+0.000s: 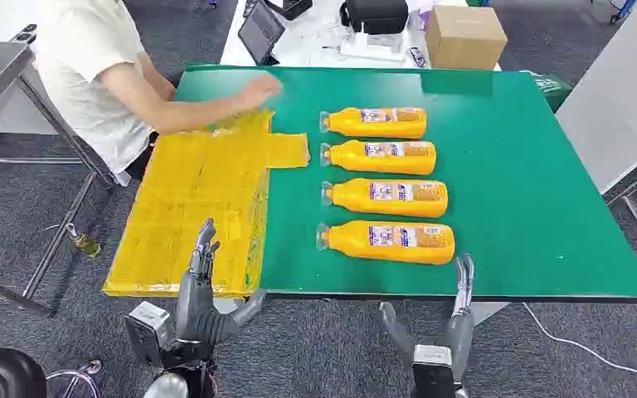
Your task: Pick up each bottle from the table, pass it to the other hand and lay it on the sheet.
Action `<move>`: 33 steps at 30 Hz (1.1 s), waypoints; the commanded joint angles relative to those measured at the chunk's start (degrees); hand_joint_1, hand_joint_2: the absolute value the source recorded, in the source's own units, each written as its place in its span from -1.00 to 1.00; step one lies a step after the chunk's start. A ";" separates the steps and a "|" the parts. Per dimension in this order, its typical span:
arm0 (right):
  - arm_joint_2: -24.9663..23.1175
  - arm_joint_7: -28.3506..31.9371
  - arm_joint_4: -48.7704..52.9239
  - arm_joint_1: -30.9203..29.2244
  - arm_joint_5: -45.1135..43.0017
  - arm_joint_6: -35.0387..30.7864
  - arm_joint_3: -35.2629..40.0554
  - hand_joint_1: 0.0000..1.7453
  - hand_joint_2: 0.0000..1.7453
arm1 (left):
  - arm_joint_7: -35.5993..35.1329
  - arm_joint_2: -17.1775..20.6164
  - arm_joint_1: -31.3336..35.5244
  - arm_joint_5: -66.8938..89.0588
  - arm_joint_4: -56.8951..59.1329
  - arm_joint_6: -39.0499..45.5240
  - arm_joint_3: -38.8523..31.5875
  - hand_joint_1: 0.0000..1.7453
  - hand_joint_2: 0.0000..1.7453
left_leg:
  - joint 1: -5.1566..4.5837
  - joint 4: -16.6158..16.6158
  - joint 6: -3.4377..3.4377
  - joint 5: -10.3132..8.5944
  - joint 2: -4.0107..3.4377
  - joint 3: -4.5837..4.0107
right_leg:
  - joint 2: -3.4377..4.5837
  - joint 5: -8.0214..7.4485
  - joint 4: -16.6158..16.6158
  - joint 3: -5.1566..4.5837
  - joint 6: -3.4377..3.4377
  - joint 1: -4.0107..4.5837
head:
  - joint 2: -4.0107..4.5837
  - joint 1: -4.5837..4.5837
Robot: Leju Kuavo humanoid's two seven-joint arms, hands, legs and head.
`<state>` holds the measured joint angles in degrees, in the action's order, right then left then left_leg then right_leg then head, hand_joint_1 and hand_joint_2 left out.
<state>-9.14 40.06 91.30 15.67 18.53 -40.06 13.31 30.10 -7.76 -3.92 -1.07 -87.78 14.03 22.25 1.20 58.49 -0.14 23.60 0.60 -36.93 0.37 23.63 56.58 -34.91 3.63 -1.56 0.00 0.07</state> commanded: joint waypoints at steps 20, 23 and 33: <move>3.18 -0.08 -3.70 -3.39 1.12 0.06 1.50 -1.00 1.00 | -0.02 -0.75 0.96 -0.15 2.26 0.40 -1.52 -1.00 1.00 | 0.01 -0.06 0.05 0.03 -0.03 0.14 | -0.01 0.02 -0.08 0.17 -0.09 0.03 | 0.00 0.00; 3.18 -0.08 -3.70 -3.39 1.12 0.06 1.50 -1.00 1.00 | -0.02 -0.75 0.96 -0.15 2.26 0.40 -1.52 -1.00 1.00 | 0.04 -0.10 0.10 0.15 -0.11 0.46 | 0.01 0.11 -0.15 0.49 -0.21 0.10 | 0.00 0.00; 11.11 -9.15 -15.76 -10.48 27.95 0.06 -6.11 -1.00 1.00 | 0.31 -0.45 4.16 -1.22 6.65 -2.07 0.11 -1.00 1.00 | 0.02 -0.17 0.13 0.03 -0.02 0.43 | -0.07 -0.01 -0.27 0.50 -0.14 0.08 | 0.00 0.00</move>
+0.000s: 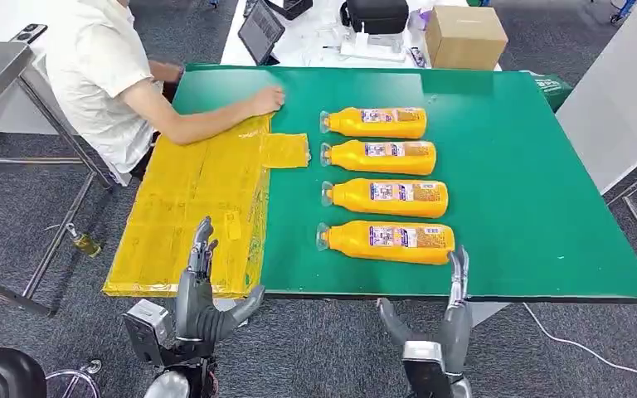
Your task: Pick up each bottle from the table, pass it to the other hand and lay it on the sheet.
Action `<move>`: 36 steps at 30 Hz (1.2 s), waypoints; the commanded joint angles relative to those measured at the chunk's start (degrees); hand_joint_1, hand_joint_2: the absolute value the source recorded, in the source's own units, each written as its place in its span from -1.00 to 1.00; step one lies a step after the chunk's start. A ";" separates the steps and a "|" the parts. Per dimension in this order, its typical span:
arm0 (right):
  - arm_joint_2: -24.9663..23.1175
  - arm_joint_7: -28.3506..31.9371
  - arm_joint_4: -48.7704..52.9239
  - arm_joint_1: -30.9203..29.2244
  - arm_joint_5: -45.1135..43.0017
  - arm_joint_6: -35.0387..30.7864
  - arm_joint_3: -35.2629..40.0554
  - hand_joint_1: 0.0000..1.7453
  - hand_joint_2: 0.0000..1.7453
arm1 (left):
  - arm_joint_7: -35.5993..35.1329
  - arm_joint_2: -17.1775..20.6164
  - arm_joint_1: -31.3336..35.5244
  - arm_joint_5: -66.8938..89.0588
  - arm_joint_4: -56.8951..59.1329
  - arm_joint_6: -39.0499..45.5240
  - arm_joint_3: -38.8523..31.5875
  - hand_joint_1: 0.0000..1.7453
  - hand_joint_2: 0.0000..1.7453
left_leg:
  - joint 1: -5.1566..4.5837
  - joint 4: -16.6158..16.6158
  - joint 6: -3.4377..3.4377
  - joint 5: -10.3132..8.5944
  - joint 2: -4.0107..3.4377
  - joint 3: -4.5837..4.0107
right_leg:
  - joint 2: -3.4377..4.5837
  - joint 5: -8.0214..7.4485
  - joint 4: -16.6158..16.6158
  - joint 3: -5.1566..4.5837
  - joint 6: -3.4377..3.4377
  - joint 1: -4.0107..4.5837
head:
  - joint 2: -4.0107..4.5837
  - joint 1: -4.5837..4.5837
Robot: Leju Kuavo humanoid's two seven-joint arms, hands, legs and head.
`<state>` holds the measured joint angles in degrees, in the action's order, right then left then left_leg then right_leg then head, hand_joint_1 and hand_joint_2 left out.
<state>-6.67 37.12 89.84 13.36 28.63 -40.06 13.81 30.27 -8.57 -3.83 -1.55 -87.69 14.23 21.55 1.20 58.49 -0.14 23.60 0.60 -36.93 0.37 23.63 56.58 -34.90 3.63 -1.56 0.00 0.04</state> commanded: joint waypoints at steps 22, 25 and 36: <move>17.14 -14.70 -37.75 -28.37 28.28 5.08 0.71 -1.00 1.00 | 0.04 -0.07 8.34 -2.27 10.34 -3.92 4.39 -1.00 1.00 | -0.07 -0.04 0.24 0.01 -0.10 0.39 | 0.02 -0.02 -0.12 0.47 -0.09 -0.02 | 0.00 0.00; 16.18 -17.49 -43.79 -34.48 29.13 9.87 4.36 -1.00 1.00 | -0.48 -0.54 9.47 -2.33 12.19 -4.57 4.81 -1.00 1.00 | -0.09 -0.01 0.23 -0.01 -0.27 0.28 | 0.21 -0.10 -0.09 0.32 -0.07 -0.04 | 0.00 0.00; 19.25 -21.49 -45.84 -39.23 28.46 23.97 12.71 -1.00 1.00 | -1.27 -0.45 10.08 -1.94 12.39 -6.09 5.94 -1.00 1.00 | -0.12 0.00 0.25 -0.11 -0.02 0.18 | -0.03 -0.04 -0.05 0.28 -0.03 -0.08 | 0.00 0.00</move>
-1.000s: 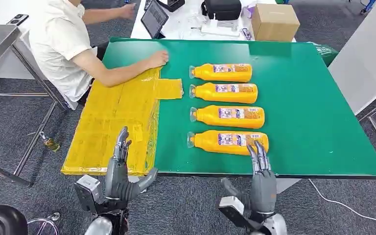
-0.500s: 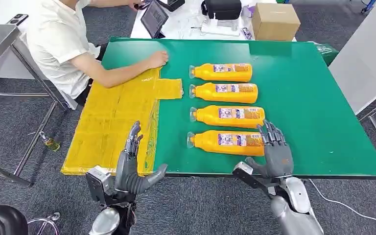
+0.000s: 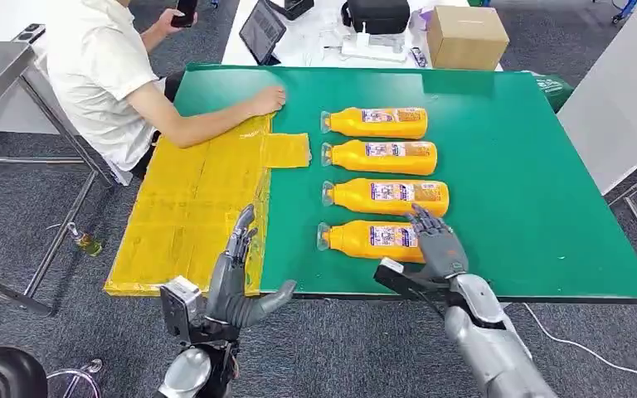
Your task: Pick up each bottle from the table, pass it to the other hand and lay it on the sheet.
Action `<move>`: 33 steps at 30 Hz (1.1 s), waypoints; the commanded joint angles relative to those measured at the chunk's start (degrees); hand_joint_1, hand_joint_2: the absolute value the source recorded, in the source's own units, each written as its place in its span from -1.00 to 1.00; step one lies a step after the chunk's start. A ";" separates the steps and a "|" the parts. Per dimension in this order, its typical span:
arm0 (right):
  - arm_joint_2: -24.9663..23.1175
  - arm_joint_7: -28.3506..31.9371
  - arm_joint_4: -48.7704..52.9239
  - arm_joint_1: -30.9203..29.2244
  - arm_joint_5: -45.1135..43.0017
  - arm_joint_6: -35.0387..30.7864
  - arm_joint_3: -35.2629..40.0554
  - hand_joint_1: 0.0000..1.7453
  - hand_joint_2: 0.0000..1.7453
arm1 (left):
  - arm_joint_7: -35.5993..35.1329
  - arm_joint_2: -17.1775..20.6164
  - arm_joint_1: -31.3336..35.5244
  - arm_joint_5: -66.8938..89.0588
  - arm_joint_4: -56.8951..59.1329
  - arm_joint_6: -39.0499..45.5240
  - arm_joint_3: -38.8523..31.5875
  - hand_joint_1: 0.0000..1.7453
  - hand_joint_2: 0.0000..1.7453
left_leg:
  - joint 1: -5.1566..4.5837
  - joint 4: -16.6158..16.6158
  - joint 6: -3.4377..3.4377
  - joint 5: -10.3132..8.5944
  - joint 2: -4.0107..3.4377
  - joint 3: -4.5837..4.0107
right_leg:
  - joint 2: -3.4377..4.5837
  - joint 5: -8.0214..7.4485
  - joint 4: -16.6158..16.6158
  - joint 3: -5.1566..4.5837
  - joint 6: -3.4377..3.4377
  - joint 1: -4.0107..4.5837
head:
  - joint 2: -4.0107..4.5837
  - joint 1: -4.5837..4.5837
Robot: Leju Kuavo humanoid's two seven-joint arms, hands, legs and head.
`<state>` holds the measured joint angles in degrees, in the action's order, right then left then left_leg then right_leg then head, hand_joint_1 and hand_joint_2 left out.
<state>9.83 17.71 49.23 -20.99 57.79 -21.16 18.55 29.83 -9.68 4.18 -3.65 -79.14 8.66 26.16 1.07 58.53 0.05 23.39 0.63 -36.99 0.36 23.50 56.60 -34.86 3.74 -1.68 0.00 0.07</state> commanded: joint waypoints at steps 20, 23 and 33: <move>3.77 -3.72 -5.44 -5.88 0.23 6.47 9.62 -1.00 1.00 | -1.00 0.64 2.24 0.43 3.83 -0.63 1.24 -1.00 1.00 | 0.01 -0.04 0.06 0.06 -0.03 0.21 | -0.03 0.05 -0.06 0.21 -0.12 0.04 | 0.00 -0.02; 3.77 -3.72 -5.44 -5.88 0.23 6.47 9.62 -1.00 1.00 | -1.00 0.64 2.24 0.43 3.83 -0.63 1.24 -1.00 1.00 | 0.02 -0.04 0.05 0.06 -0.03 0.21 | -0.03 0.04 -0.06 0.21 -0.12 0.05 | 0.00 -0.02; 6.39 -5.37 -3.67 -8.08 1.23 12.28 14.20 -1.00 1.00 | -1.35 0.86 2.30 1.42 3.10 -1.13 1.35 -1.00 1.00 | 0.02 -0.03 0.07 0.09 -0.05 0.26 | -0.03 0.06 -0.06 0.26 -0.16 0.06 | 0.00 -0.02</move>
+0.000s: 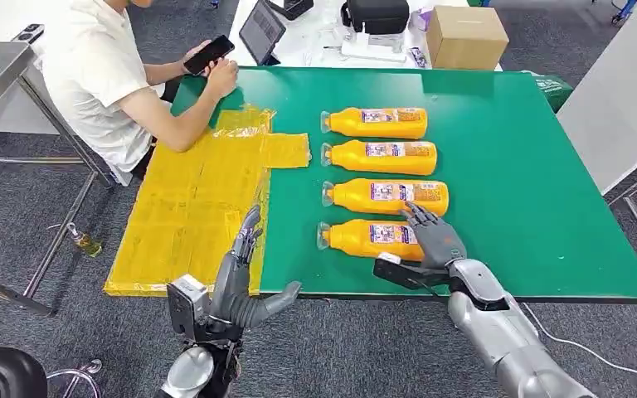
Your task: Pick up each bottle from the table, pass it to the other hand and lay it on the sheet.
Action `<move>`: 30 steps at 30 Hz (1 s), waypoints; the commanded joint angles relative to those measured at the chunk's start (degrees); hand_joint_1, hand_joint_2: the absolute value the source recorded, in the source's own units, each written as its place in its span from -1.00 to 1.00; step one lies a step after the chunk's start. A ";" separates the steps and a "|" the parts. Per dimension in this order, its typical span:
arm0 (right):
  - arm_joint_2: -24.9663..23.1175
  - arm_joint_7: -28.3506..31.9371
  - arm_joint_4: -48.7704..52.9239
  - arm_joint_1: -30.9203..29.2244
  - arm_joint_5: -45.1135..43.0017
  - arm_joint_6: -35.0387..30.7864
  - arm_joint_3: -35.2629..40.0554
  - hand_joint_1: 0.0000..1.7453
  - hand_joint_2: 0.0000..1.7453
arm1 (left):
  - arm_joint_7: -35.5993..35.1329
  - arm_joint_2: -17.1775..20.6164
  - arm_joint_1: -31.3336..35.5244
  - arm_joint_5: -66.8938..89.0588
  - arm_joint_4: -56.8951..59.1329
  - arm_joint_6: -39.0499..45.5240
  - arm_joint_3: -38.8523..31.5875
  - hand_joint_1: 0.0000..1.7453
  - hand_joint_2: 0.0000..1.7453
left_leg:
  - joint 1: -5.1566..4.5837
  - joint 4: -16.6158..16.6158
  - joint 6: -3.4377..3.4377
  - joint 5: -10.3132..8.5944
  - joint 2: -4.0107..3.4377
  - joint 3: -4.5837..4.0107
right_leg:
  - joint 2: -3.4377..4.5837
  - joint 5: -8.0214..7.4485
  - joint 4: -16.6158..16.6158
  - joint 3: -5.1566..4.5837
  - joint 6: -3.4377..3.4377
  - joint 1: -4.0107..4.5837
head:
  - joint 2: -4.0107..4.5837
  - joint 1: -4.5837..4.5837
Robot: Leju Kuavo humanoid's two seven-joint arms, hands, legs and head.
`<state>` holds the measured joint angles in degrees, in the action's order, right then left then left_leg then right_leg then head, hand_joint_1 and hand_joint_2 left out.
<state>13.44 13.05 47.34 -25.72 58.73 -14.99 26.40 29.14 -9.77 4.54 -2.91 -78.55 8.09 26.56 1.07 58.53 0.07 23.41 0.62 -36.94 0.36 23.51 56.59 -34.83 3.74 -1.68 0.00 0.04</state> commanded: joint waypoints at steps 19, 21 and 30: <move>12.07 -0.81 9.91 15.84 -11.77 10.76 -4.14 1.00 1.00 | 0.09 1.51 -0.47 3.34 0.68 0.28 -0.62 -1.00 1.00 | 0.07 -0.06 0.15 0.13 0.73 0.52 | -0.61 0.26 -0.26 0.82 -0.02 0.10 | 0.00 0.00; 11.97 -0.80 10.03 16.44 -11.84 10.62 -4.22 1.00 1.00 | 0.09 1.48 -0.51 3.34 0.65 0.28 -0.60 -1.00 1.00 | 0.05 -0.04 0.16 0.14 0.71 0.63 | -0.57 0.26 -0.26 0.91 0.02 0.07 | 0.00 0.00; 1.14 9.10 18.77 20.70 -24.37 10.00 -13.20 1.00 1.00 | -0.84 -2.36 -1.59 -3.17 1.27 2.83 -4.45 -1.00 1.00 | 0.12 -0.13 0.22 0.26 0.42 1.00 | -0.28 0.22 -0.46 1.11 0.01 0.16 | 0.00 0.00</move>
<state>24.87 16.66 60.87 -11.81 42.37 -4.52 20.65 29.24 -9.33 3.36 -1.12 -78.84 8.24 26.32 1.07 58.55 0.29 23.65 1.19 -36.13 0.01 23.75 56.36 -33.76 3.97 -1.68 0.00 0.04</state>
